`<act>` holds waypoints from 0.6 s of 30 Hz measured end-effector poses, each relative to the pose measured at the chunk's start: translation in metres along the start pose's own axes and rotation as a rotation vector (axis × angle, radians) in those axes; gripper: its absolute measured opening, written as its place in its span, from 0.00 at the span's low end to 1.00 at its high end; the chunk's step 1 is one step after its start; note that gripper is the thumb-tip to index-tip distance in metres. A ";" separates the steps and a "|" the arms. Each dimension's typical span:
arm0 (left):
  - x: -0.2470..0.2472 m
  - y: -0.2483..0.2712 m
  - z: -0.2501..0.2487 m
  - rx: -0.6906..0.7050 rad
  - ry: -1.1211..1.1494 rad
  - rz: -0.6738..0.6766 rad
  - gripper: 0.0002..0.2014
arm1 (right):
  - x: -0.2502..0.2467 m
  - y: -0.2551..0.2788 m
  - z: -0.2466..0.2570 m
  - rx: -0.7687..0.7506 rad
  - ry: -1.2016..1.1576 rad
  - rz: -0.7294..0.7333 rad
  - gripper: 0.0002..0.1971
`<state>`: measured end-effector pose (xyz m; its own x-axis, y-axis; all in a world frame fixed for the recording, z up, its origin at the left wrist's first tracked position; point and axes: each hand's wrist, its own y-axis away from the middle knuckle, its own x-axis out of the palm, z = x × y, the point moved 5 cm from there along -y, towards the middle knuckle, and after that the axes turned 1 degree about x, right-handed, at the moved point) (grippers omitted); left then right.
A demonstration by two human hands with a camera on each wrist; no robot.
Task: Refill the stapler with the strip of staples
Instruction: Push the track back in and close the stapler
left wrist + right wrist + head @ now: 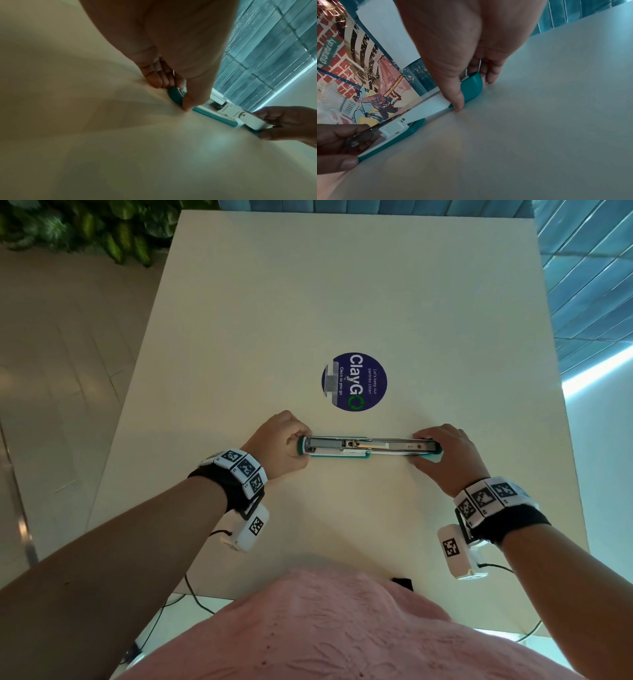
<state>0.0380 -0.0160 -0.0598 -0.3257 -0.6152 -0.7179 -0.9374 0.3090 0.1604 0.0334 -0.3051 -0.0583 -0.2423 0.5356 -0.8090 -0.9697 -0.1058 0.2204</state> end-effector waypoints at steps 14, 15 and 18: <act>0.001 -0.001 -0.001 -0.002 0.045 0.007 0.16 | -0.030 0.000 0.081 -0.210 -0.198 0.102 0.14; 0.001 -0.001 -0.001 -0.003 0.040 0.010 0.16 | -0.023 -0.001 0.090 -0.211 -0.222 0.126 0.15; 0.000 -0.003 0.001 -0.001 0.049 0.014 0.16 | 0.006 -0.007 0.114 -0.278 -0.138 0.192 0.18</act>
<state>0.0405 -0.0161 -0.0614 -0.3447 -0.6452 -0.6818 -0.9327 0.3177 0.1708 0.0421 -0.2060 -0.0024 -0.4323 0.5897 -0.6822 -0.8834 -0.4289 0.1891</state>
